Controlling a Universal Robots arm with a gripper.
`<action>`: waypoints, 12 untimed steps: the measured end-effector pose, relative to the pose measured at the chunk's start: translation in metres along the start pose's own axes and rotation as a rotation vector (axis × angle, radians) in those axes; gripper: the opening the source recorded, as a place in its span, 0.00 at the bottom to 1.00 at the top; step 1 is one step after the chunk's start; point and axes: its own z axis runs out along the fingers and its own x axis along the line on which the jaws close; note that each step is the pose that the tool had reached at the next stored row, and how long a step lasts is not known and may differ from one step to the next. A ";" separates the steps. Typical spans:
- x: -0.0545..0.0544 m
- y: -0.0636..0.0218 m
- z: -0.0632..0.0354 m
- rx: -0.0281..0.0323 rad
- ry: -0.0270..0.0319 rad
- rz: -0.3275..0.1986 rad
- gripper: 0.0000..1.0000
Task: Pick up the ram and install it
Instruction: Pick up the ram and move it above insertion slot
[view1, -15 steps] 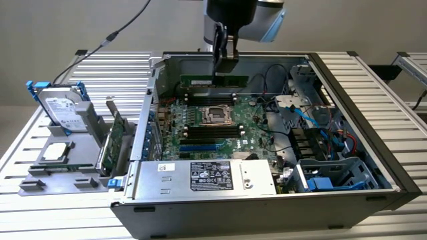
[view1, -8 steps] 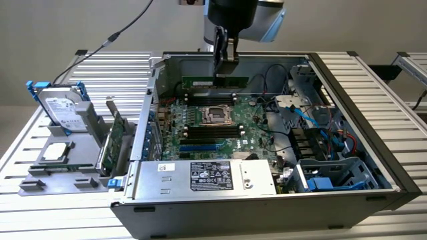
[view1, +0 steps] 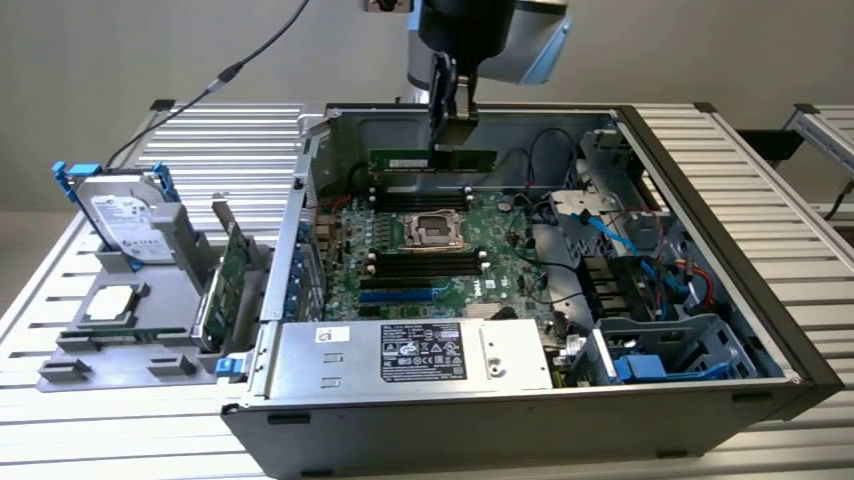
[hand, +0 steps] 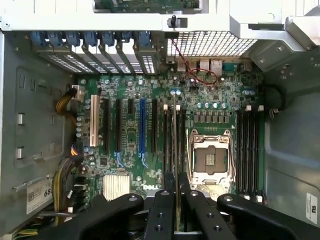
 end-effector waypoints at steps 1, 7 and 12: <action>-0.001 -0.0006 0.0005 0.0003 -0.0001 0.000 0.14; -0.005 -0.0036 0.0018 0.0037 -0.0009 0.008 0.14; -0.008 -0.0046 0.0037 0.0054 -0.0021 0.023 0.14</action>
